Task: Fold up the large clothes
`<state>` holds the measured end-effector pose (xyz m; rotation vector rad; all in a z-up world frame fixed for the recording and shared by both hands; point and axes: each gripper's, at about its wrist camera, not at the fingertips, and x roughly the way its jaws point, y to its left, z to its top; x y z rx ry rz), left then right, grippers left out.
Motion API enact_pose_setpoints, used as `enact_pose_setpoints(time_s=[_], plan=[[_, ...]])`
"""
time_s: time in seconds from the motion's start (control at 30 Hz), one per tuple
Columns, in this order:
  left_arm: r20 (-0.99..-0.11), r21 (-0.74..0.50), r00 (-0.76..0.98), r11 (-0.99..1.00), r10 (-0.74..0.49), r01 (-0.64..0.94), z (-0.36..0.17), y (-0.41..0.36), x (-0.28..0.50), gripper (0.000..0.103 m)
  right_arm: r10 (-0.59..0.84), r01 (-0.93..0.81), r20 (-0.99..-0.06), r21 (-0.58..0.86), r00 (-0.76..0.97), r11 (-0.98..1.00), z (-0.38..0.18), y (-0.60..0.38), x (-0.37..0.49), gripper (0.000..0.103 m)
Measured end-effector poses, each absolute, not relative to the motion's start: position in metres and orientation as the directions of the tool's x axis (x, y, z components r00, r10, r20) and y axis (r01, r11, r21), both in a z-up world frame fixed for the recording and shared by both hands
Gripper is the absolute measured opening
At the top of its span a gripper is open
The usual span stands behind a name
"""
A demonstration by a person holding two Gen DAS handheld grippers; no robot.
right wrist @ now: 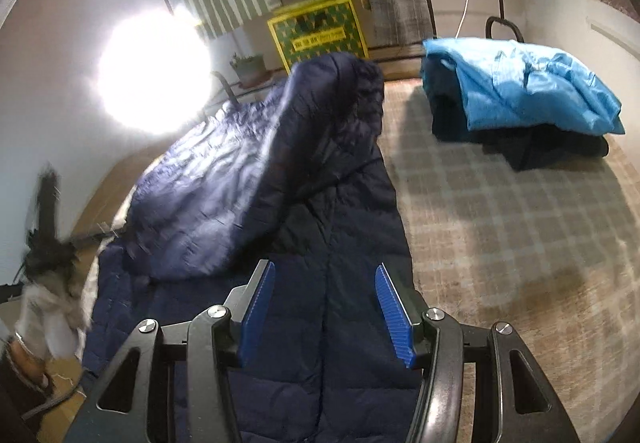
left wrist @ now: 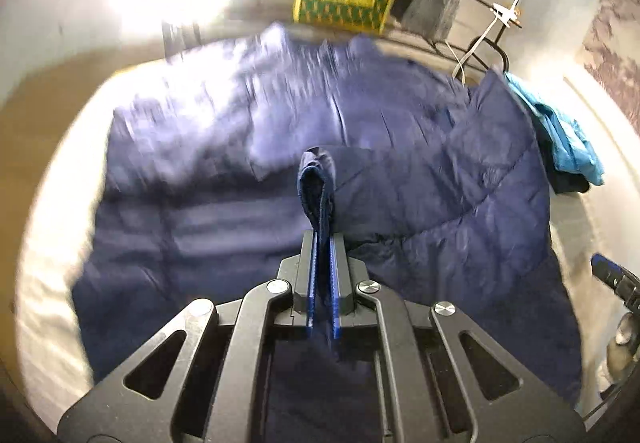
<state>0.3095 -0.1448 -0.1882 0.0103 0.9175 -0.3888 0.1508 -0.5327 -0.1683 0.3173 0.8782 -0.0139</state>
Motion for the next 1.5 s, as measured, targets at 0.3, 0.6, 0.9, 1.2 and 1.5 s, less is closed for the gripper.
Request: enact_pose_setpoints(time_s=[0.3, 0.6, 0.9, 1.2, 1.5], plan=[[-0.720, 0.053, 0.684, 0.974, -0.117, 0.222, -0.178, -0.109, 0.394, 0.003, 0.067, 0.219, -0.833, 0.221, 0.549, 0.950, -0.213, -0.548, 0.164, 0.055], [-0.738, 0.097, 0.675, 0.987, -0.017, 0.131, -0.215, -0.090, 0.450, 0.003, 0.045, 0.238, -0.867, 0.186, 0.496, 0.953, -0.231, -0.550, 0.169, 0.055], [-0.775, 0.115, 0.632, 0.987, 0.019, 0.111, -0.246, -0.100, 0.488, 0.003, 0.022, 0.232, -0.875, 0.152, 0.484, 0.961, -0.235, -0.544, 0.168, 0.056], [-0.805, 0.171, 0.589, 0.978, 0.069, 0.119, -0.263, -0.112, 0.496, 0.013, 0.006, 0.234, -0.880, 0.133, 0.475, 0.963, -0.236, -0.538, 0.176, 0.056], [-0.767, -0.006, 0.637, 0.995, -0.070, 0.103, -0.201, -0.060, 0.448, 0.024, 0.017, 0.249, -0.859, 0.167, 0.511, 0.954, -0.222, -0.542, 0.168, 0.056]])
